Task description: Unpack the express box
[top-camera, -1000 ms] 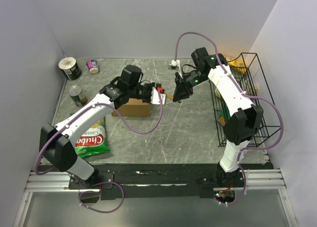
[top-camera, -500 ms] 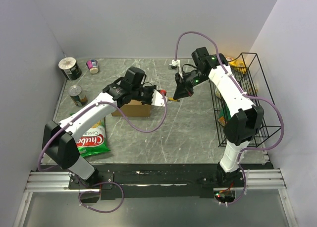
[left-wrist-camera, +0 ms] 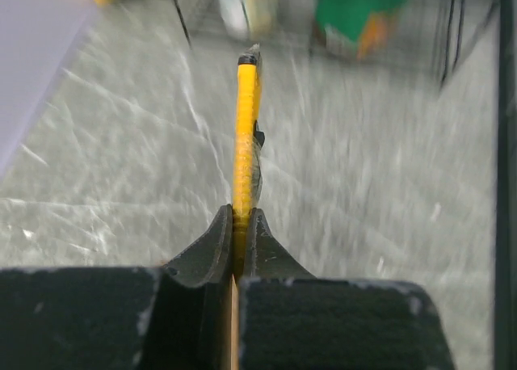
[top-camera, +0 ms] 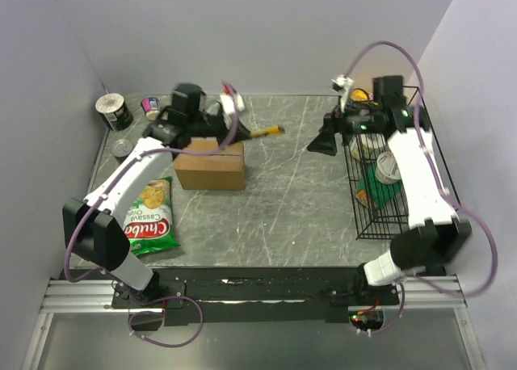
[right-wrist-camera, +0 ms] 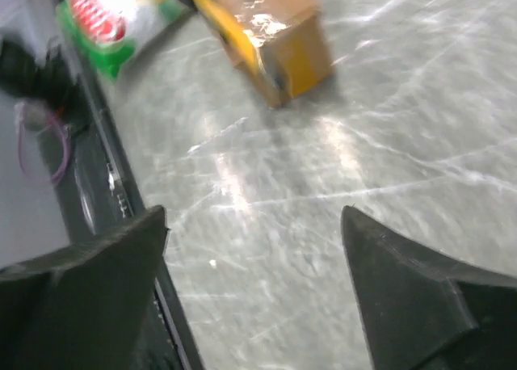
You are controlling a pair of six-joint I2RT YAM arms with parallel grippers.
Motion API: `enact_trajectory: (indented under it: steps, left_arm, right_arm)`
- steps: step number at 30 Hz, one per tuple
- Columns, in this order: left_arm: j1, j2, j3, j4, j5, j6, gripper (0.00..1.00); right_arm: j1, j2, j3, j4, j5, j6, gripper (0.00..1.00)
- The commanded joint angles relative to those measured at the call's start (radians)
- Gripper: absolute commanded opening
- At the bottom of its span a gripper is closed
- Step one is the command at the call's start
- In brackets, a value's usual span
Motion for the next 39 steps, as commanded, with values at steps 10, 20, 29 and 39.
enact_trajectory:
  steps: [10,20,29,39]
  left_arm:
    - [0.092,-0.015,-0.048,0.809,0.391,-0.946,0.01]
    - [0.089,0.019,-0.022,0.918,0.412,-1.009,0.01]
    - [0.078,0.010,-0.037,0.868,0.428,-0.954,0.01]
    - [0.078,0.022,-0.037,0.860,0.431,-0.946,0.01]
  right_arm:
    - [0.025,-0.078,-0.125,0.829,-0.319,0.681,0.93]
    - [0.124,-0.047,-0.074,0.842,-0.327,0.700,0.86]
    - [0.162,-0.021,-0.056,0.917,-0.340,0.777,0.64]
    - [0.187,-0.009,-0.056,0.913,-0.357,0.766,0.00]
